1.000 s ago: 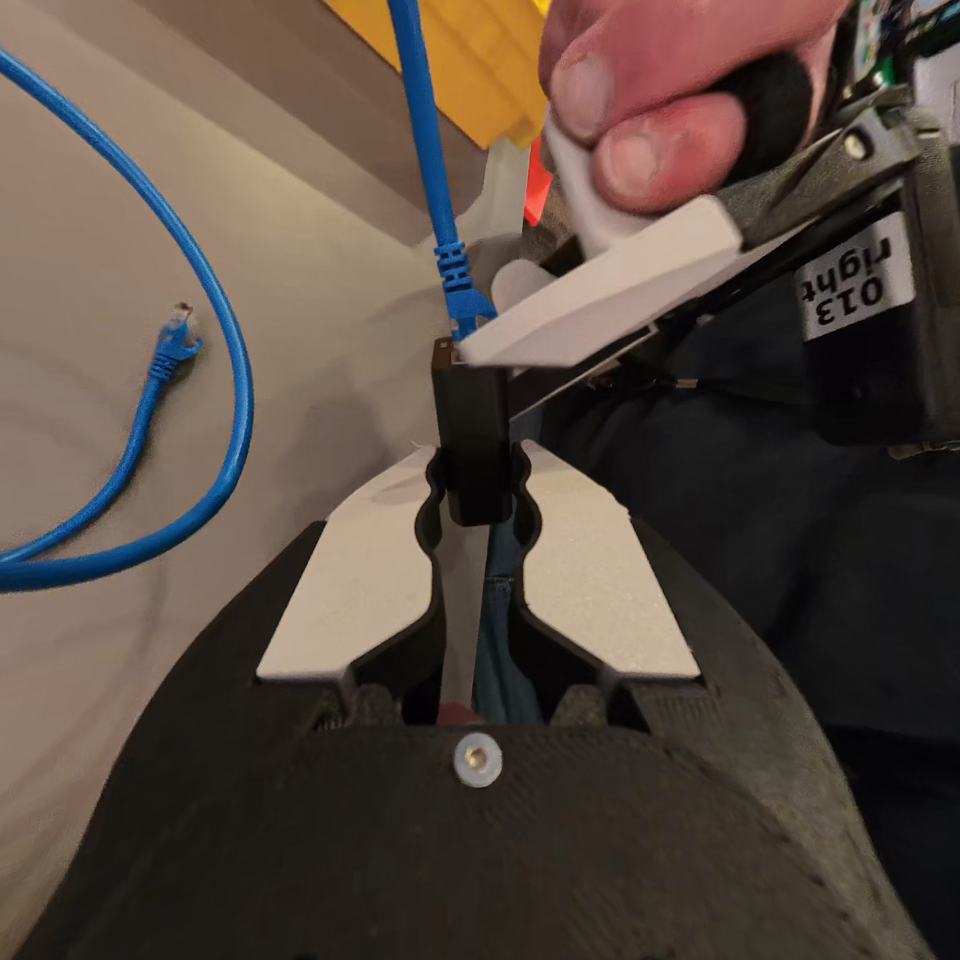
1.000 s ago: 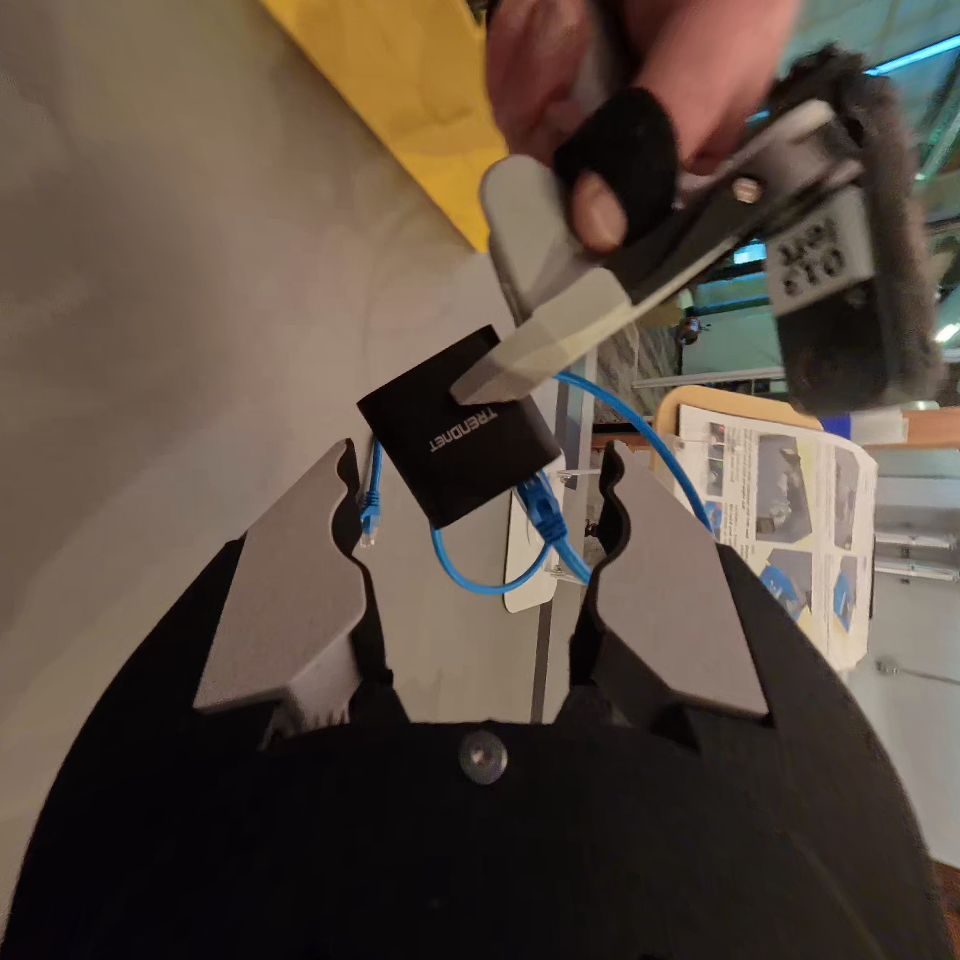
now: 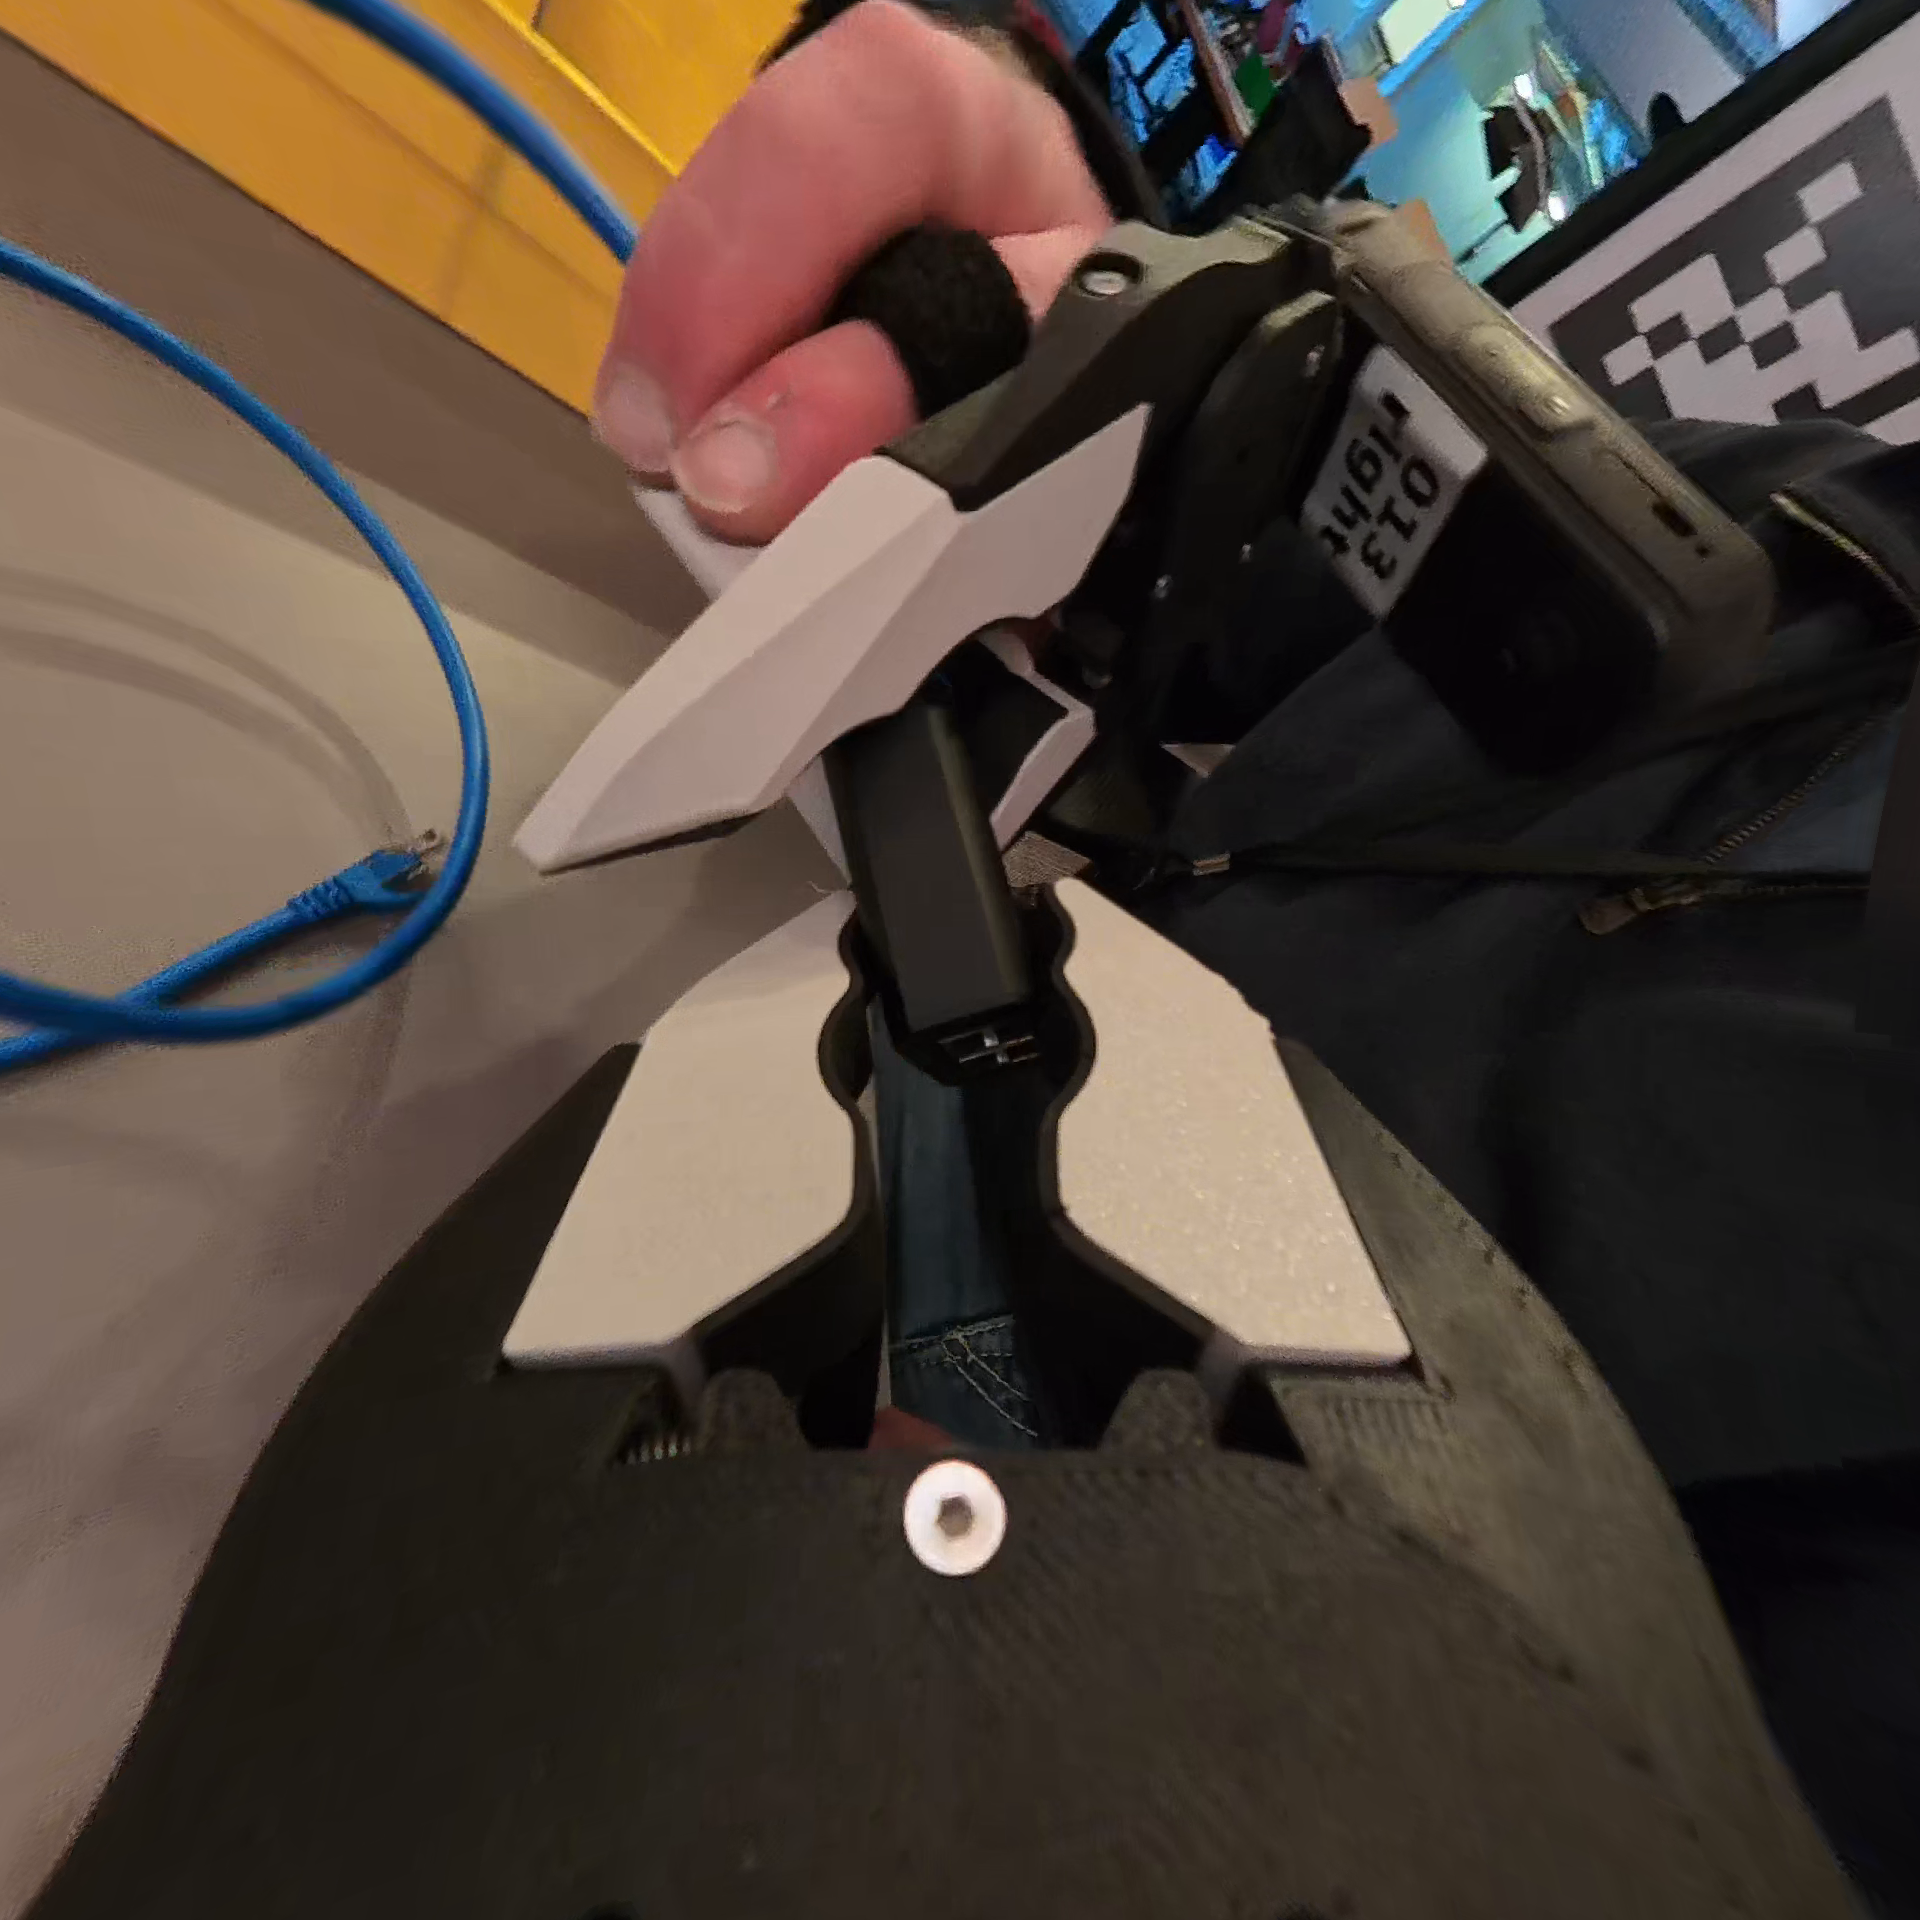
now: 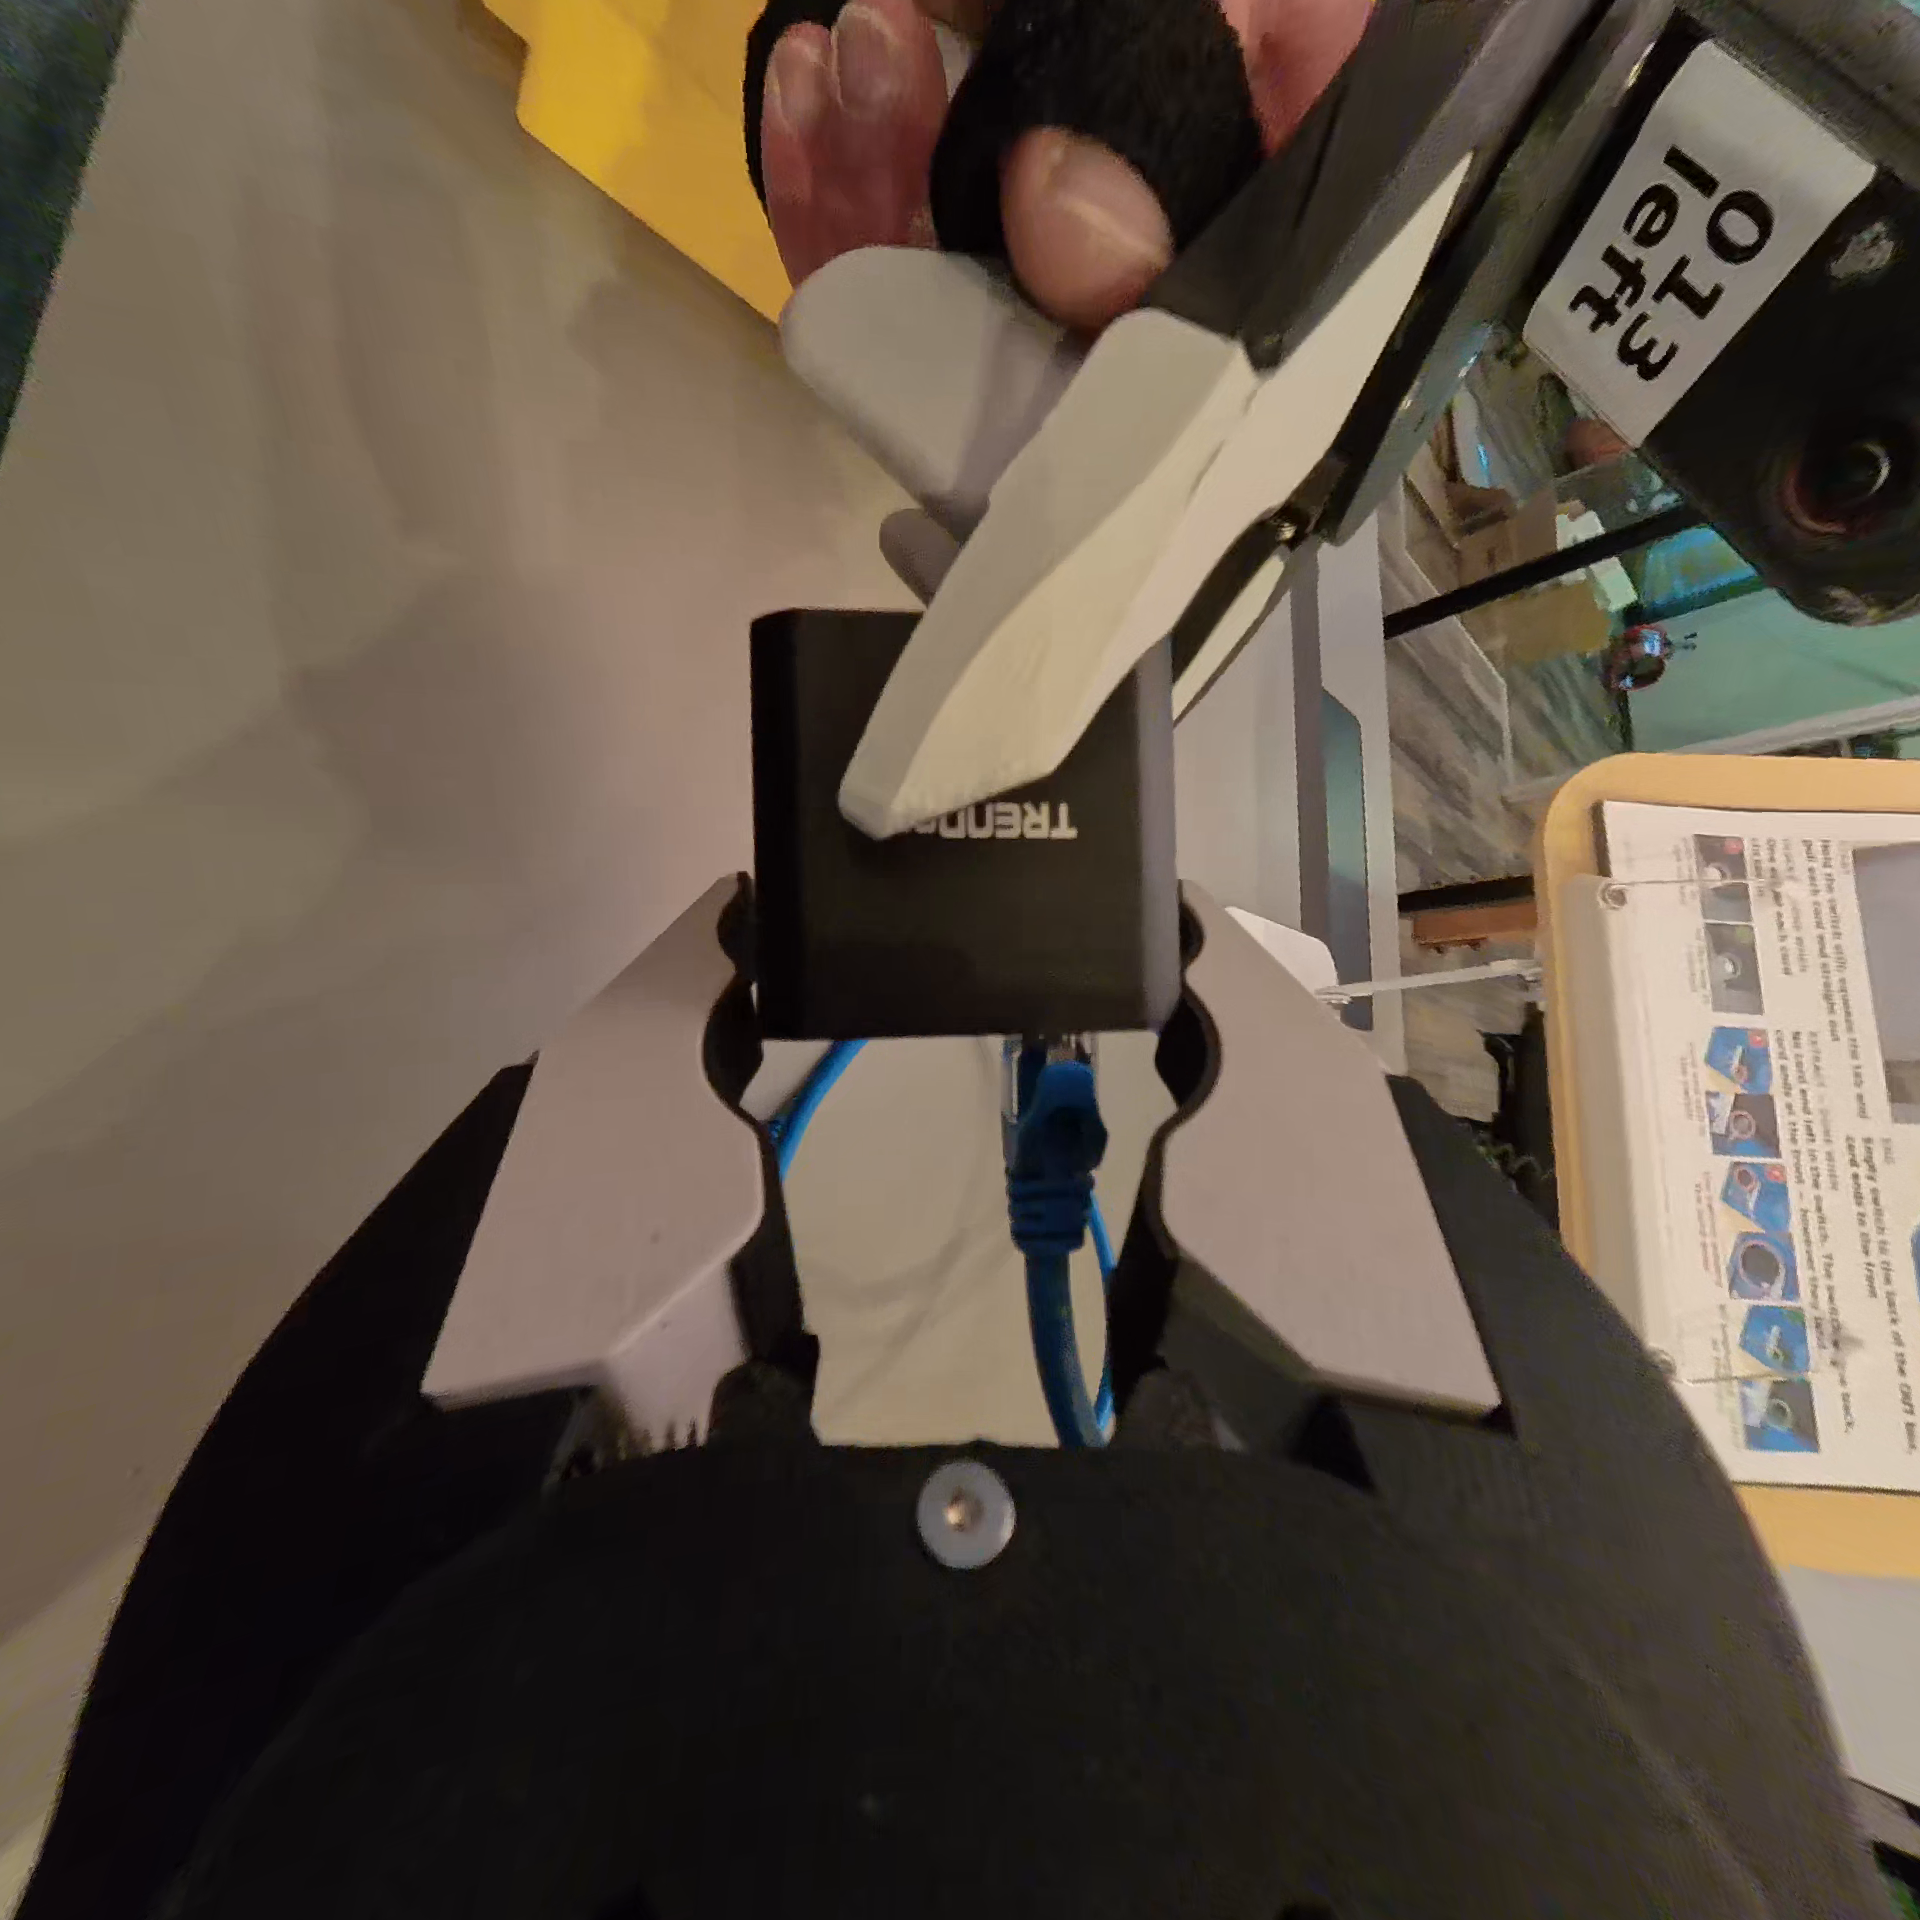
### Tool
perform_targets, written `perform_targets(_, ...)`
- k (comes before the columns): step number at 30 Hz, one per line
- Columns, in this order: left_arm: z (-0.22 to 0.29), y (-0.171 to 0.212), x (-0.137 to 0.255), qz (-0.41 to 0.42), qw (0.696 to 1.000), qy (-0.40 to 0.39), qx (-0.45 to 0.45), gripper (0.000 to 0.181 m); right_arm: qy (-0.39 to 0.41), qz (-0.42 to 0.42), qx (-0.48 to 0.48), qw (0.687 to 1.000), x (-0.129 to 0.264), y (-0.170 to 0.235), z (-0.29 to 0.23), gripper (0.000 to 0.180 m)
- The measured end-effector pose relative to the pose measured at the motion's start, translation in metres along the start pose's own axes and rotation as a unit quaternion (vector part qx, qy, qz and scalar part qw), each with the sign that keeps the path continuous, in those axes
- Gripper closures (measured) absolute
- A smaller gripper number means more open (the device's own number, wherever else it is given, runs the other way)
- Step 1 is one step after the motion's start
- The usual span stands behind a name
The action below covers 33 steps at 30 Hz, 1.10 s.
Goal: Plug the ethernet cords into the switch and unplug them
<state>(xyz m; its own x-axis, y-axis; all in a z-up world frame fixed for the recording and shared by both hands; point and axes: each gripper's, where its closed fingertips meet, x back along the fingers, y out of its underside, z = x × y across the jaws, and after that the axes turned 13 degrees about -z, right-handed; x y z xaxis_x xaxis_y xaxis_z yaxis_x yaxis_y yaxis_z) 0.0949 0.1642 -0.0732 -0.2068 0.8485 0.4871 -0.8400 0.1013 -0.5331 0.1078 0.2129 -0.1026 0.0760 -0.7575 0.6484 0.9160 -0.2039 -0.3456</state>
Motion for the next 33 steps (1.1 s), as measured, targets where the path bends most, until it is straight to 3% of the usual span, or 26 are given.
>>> perform_targets(18, 0.022, 0.0, -0.004, 0.015, 0.994, 0.095, -0.047, 0.15, -0.058, 0.164, -0.074, 0.982, 0.025, -0.028, -0.009, 0.108)
perform_targets(33, 0.026, 0.006, -0.007, 0.014, 0.99, 0.116, -0.076, 0.15, -0.037, 0.216, -0.06, 0.974, 0.047, -0.035, -0.013, 0.118)
